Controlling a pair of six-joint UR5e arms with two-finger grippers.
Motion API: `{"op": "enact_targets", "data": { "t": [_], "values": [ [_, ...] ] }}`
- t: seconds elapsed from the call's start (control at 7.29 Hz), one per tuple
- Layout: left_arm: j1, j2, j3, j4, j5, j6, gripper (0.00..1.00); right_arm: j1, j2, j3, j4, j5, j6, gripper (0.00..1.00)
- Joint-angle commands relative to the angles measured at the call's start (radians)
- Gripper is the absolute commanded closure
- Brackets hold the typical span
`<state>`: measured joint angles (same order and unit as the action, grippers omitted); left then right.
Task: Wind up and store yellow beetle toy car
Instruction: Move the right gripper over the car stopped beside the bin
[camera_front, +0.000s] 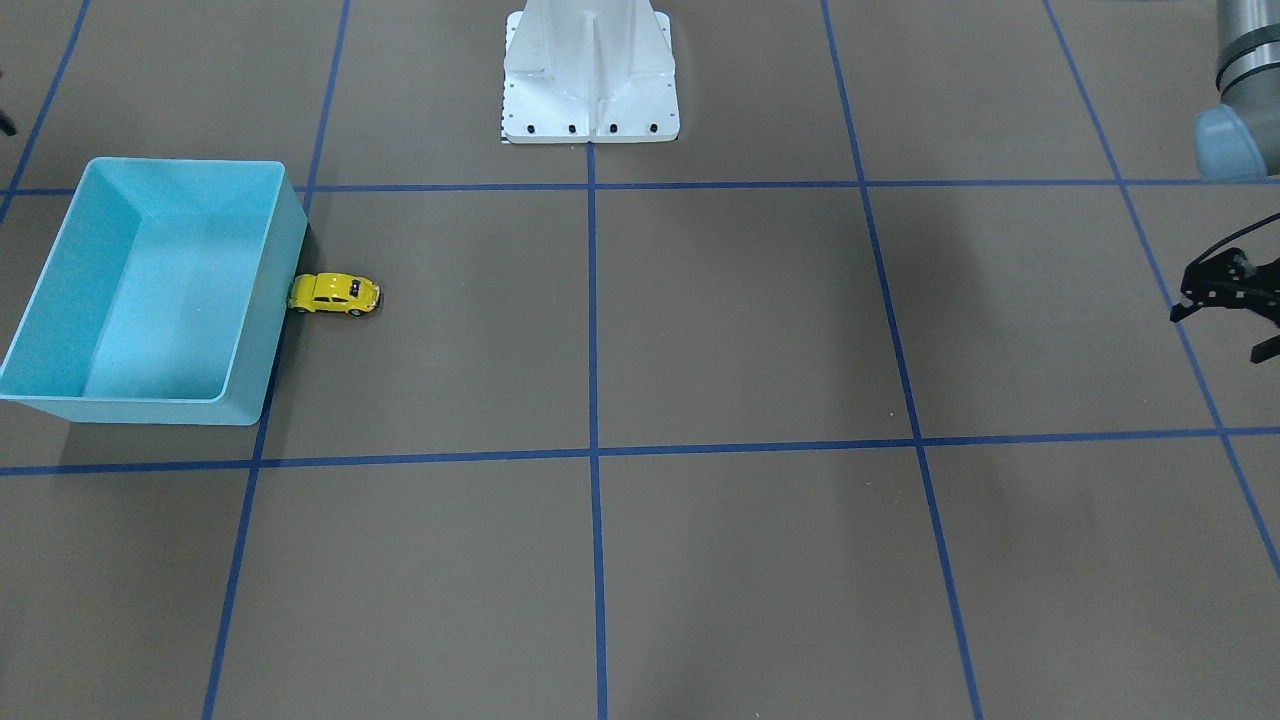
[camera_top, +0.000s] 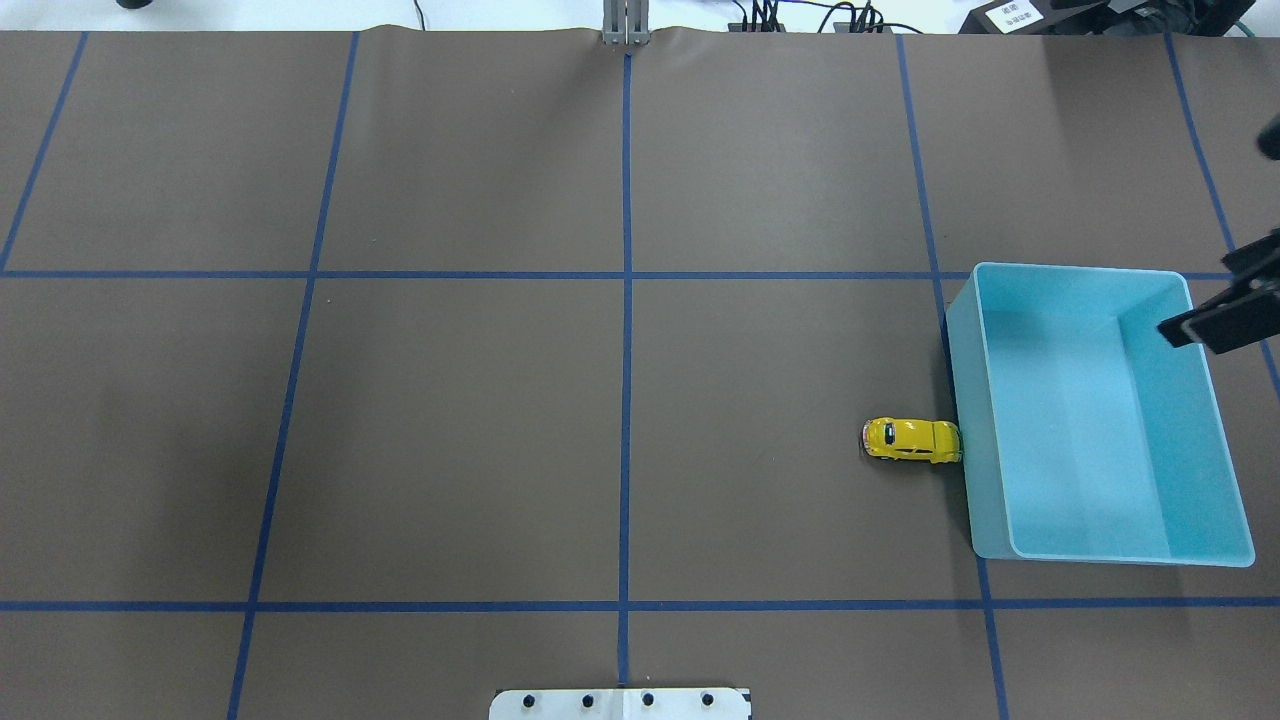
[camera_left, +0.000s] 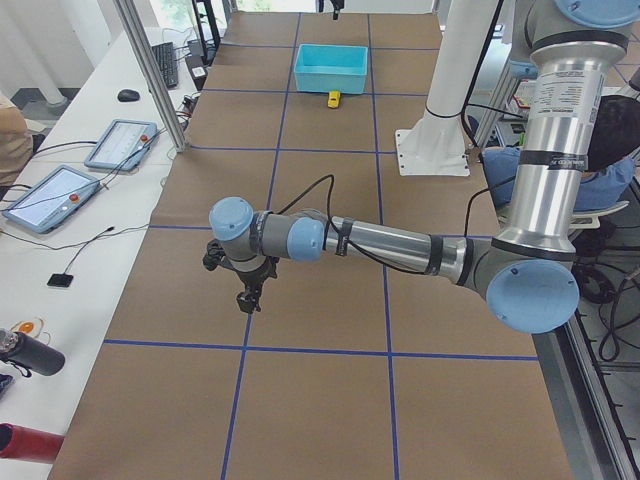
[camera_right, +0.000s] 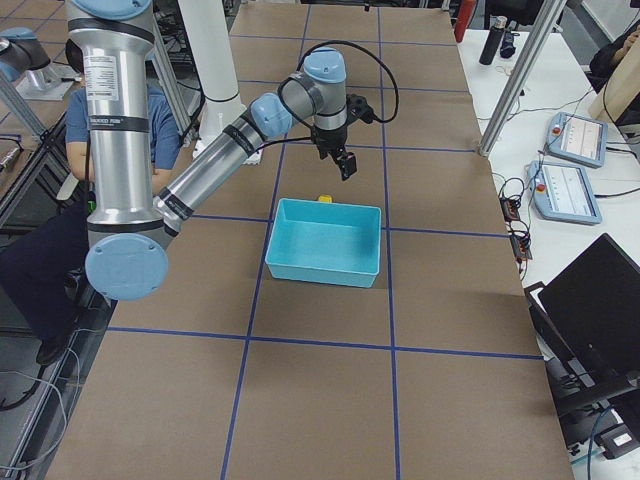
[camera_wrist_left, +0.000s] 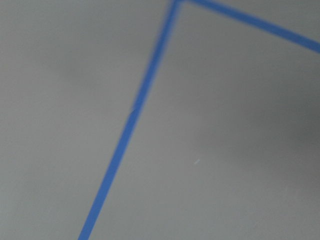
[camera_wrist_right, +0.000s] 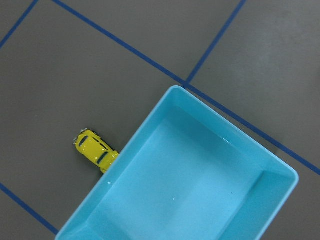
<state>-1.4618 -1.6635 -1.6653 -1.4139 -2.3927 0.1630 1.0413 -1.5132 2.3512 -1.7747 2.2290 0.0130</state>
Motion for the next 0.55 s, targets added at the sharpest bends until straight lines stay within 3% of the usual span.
{"op": "enact_targets", "data": {
  "t": [0.0,0.41],
  "values": [
    [-0.078,0.12,-0.124,0.13,0.074,0.004,0.0,-0.25,0.063,0.005,0.008,-0.168,-0.017,0.0],
    [-0.078,0.122,-0.096,0.09,0.139,-0.007,0.0,-0.507,0.071,-0.024,0.008,-0.377,-0.125,0.0]
  ]
}}
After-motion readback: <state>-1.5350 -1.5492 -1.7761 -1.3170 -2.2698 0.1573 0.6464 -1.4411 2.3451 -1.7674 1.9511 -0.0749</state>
